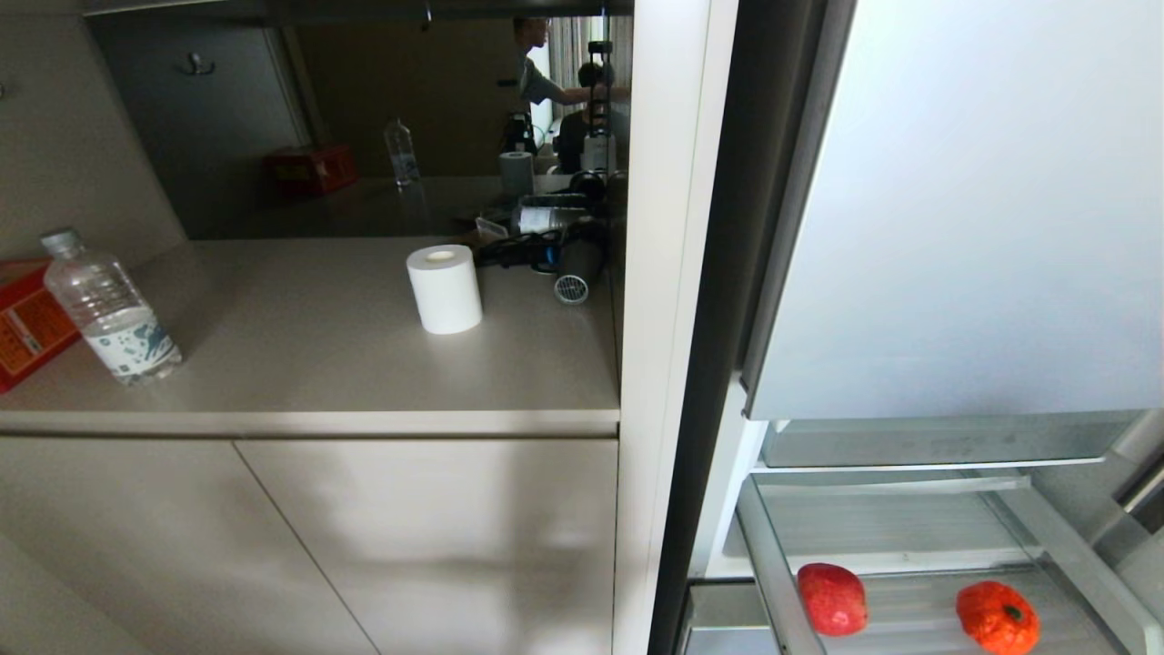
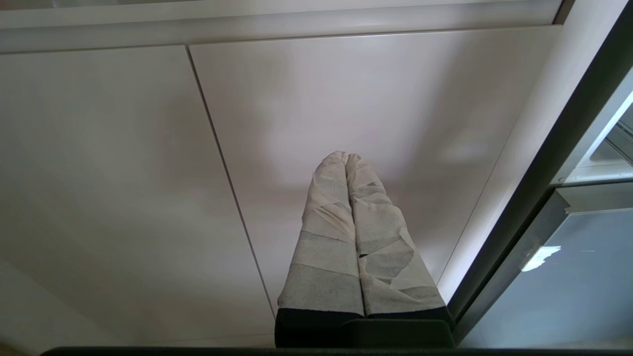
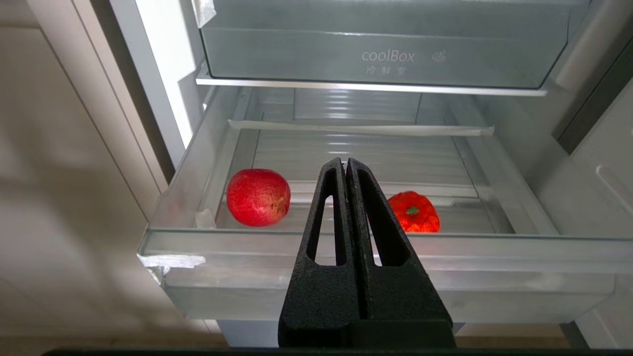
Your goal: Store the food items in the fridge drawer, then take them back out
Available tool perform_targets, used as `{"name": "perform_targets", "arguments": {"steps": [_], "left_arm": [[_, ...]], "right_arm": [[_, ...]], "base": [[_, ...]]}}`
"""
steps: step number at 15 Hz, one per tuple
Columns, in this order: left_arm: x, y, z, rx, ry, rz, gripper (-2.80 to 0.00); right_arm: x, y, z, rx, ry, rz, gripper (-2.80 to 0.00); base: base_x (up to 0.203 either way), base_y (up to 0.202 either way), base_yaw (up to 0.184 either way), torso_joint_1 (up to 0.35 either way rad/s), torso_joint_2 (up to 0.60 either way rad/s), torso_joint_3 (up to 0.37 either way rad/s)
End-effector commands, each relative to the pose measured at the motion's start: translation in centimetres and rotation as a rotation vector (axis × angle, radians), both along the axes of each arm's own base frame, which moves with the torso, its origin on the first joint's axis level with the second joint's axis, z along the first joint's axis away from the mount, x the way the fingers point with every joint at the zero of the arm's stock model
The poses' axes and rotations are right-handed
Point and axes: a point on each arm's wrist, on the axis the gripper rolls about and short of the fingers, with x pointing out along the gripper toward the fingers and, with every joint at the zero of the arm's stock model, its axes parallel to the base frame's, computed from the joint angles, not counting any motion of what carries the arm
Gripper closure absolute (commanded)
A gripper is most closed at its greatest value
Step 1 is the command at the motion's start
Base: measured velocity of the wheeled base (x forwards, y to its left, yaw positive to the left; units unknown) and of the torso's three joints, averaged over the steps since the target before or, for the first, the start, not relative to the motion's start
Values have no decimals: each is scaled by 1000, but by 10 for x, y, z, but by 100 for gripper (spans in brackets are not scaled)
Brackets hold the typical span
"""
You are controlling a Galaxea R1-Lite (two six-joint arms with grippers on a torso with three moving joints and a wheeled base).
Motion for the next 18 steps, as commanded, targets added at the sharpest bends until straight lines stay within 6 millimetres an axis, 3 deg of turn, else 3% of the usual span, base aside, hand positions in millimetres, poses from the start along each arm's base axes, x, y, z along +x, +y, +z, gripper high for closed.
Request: {"name": "perform_targets", "arguments": {"steps": [1, 5, 10, 14, 18], "left_arm": [[0, 0, 0, 0, 0, 1, 0], [0, 0, 0, 0, 0, 1, 0], [0, 0, 0, 0, 0, 1, 0], [0, 0, 0, 0, 0, 1, 0], [0, 0, 0, 0, 0, 1, 0]], "right_arm": [[3, 0, 1, 1, 41, -2, 0], [28, -1, 23, 1, 240, -56, 0], [89, -5, 64, -23, 500, -173, 0], [125, -16, 64, -20, 695, -301, 0], [152, -29, 50, 12, 854, -358, 0]], "base": [[0, 0, 0, 0, 0, 0], [0, 0, 0, 0, 0, 0], [0, 0, 0, 0, 0, 0], [0, 0, 0, 0, 0, 0], [0, 0, 0, 0, 0, 0]]}}
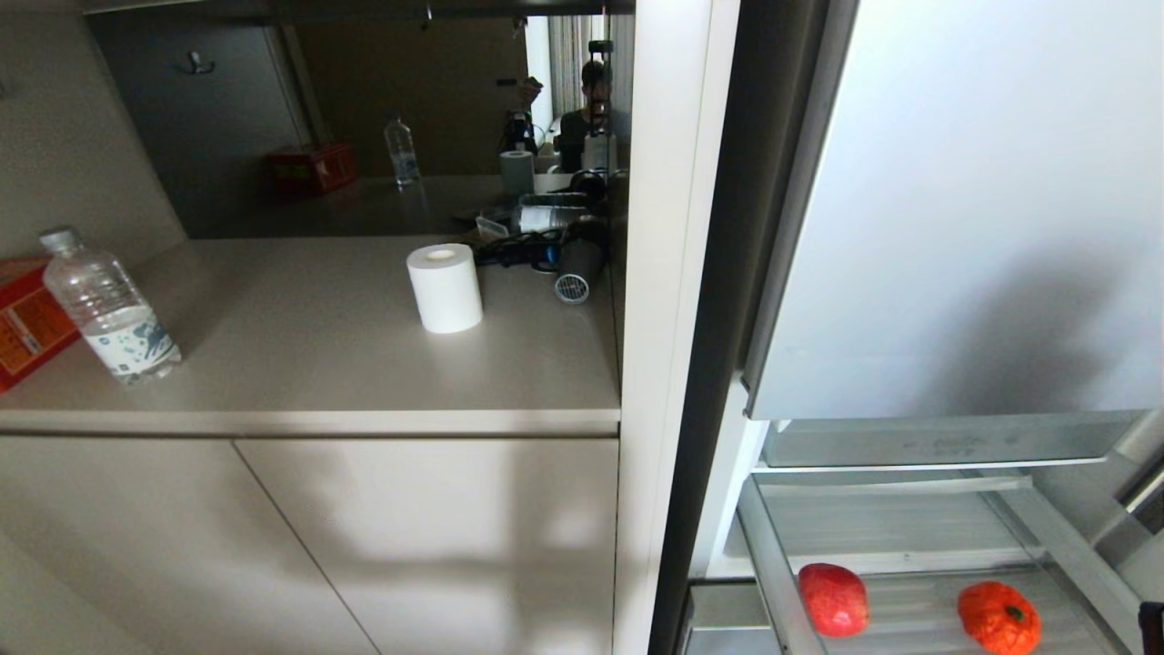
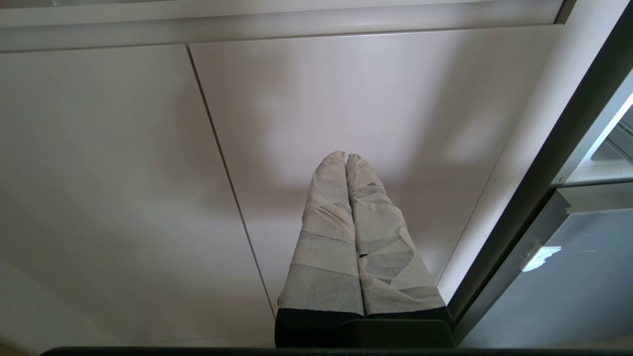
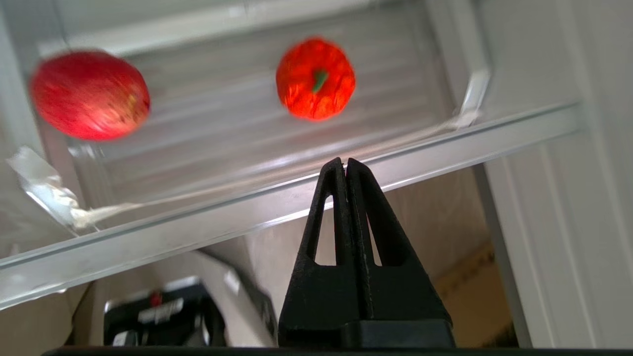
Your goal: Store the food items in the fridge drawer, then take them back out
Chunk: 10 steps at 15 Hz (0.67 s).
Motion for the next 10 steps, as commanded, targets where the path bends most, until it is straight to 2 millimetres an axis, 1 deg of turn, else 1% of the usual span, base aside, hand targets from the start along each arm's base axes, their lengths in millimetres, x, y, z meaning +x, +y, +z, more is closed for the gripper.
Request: {"name": "perform_targets", "arguments": {"steps": [1, 3, 6, 8, 10], "left_arm": [[0, 0, 0, 0, 0, 1, 0], [0, 0, 0, 0, 0, 1, 0], [0, 0, 0, 0, 0, 1, 0], [0, 0, 0, 0, 0, 1, 0], [0, 0, 0, 0, 0, 1, 0]], "right_arm": [[19, -5, -13, 24, 109, -13, 0], [35, -9, -20, 51, 152, -26, 0], [56, -13, -29, 78, 151, -7, 0], [66, -15, -32, 84, 159, -9, 0], [69, -21, -38, 92, 188, -34, 0]], "base": [[0, 0, 0, 0, 0, 0], [0, 0, 0, 0, 0, 0], [0, 0, 0, 0, 0, 0], [0, 0, 0, 0, 0, 0], [0, 0, 0, 0, 0, 0]]}}
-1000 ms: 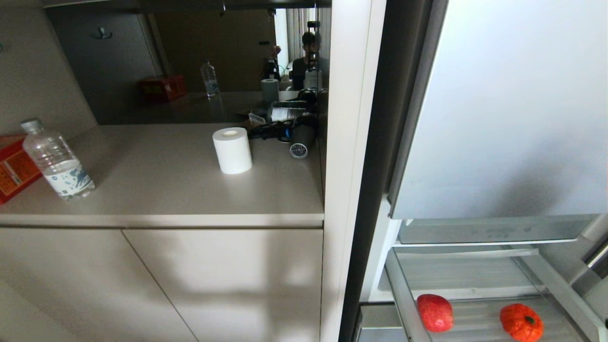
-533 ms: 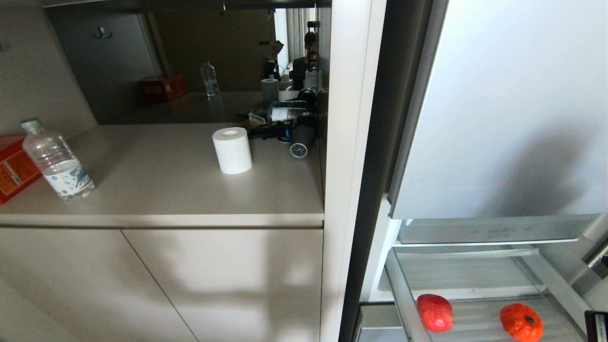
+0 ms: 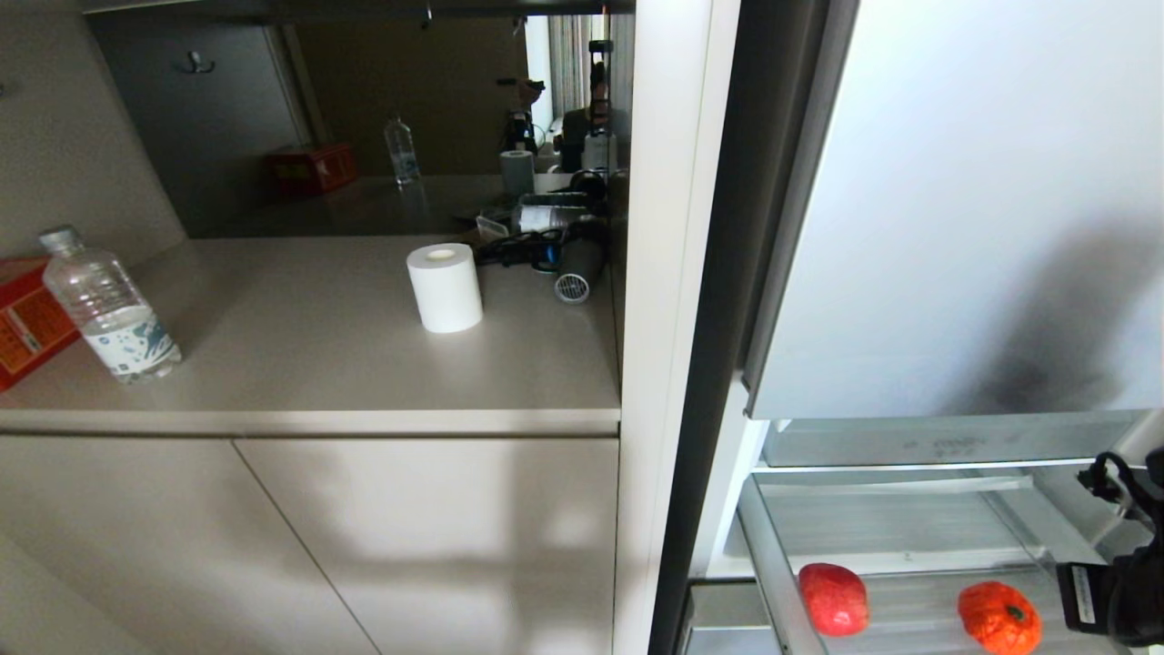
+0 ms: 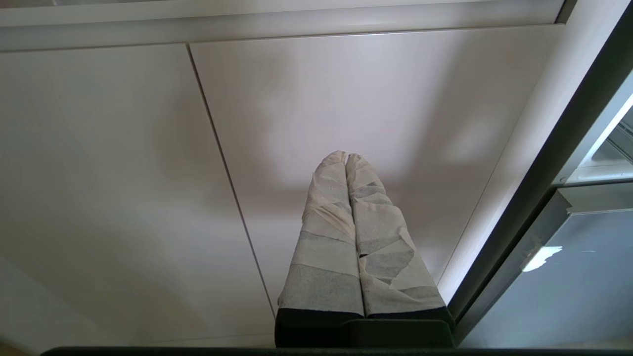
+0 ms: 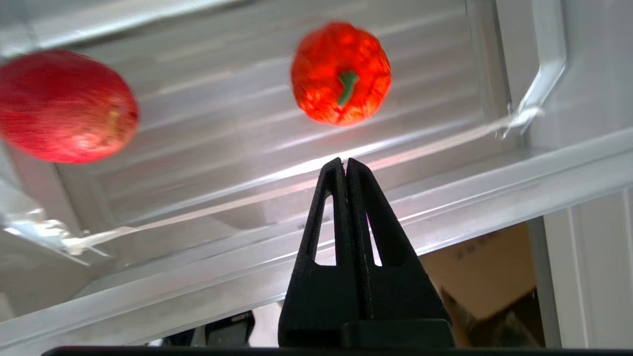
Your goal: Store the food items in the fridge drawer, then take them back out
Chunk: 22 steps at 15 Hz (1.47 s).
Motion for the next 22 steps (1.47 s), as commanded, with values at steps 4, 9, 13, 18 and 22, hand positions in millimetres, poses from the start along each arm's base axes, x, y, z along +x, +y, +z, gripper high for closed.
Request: {"name": "perform_targets", "arguments": {"steps": [4, 9, 13, 18, 22], "left_arm": [[0, 0, 0, 0, 0, 1, 0], [0, 0, 0, 0, 0, 1, 0], [0, 0, 0, 0, 0, 1, 0], [0, 0, 0, 0, 0, 1, 0], [0, 0, 0, 0, 0, 1, 0]], "right_arm": [[14, -10, -20, 33, 71, -29, 0], [41, -21, -25, 51, 47, -24, 0], [56, -26, -31, 43, 68, -2, -280], [69, -35, -38, 77, 78, 15, -280], [84, -46, -51, 90, 104, 24, -280]], "base": [[0, 0, 0, 0, 0, 0], [0, 0, 0, 0, 0, 0], [0, 0, 0, 0, 0, 0], [0, 0, 0, 0, 0, 0], [0, 0, 0, 0, 0, 0]]}}
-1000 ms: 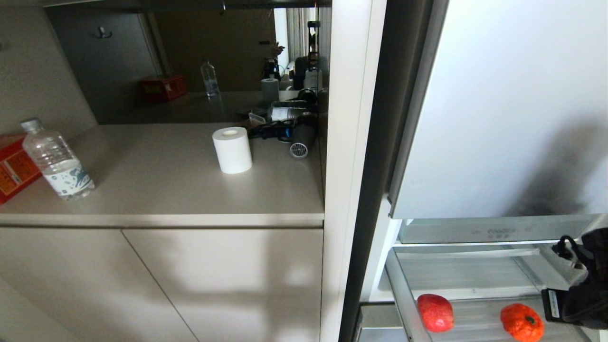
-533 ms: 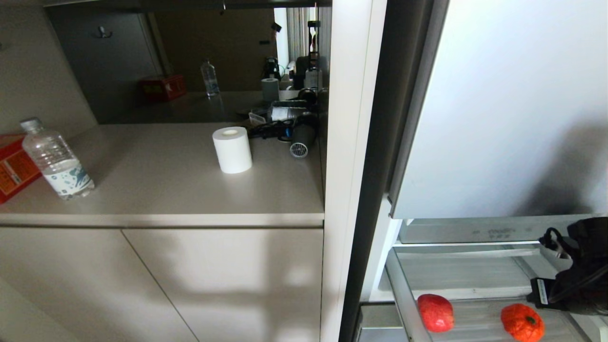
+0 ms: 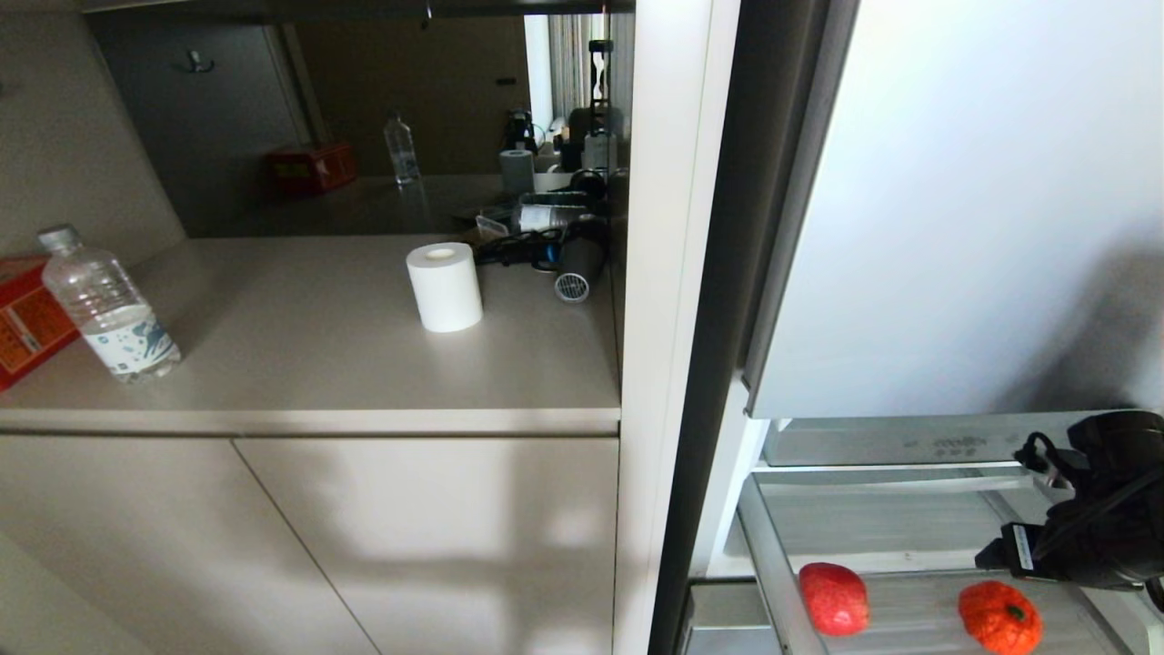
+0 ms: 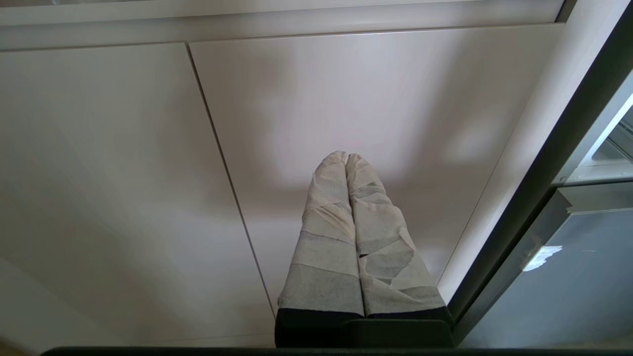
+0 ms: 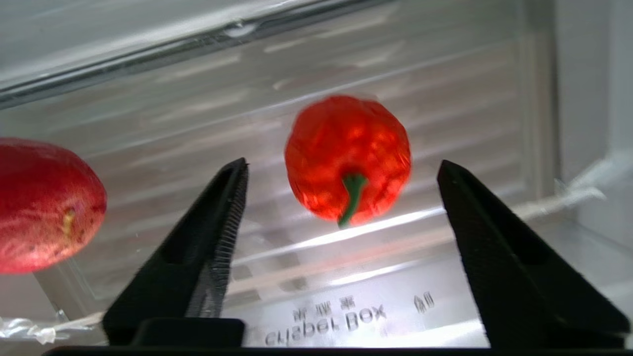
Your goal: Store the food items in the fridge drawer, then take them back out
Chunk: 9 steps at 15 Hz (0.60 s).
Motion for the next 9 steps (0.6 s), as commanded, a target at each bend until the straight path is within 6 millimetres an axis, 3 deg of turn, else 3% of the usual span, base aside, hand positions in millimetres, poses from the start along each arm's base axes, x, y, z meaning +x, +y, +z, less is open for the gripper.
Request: {"name": "perform_targets", "arguments": {"steps": [1, 9], "left_arm": [[0, 0, 0, 0, 0, 1, 0], [0, 0, 0, 0, 0, 1, 0]], "right_arm": [[7, -6, -9, 18, 18, -3, -280], [25, -15, -31, 60, 51, 51, -280]], "base": [[0, 0, 0, 0, 0, 0], [0, 0, 0, 0, 0, 0]]}}
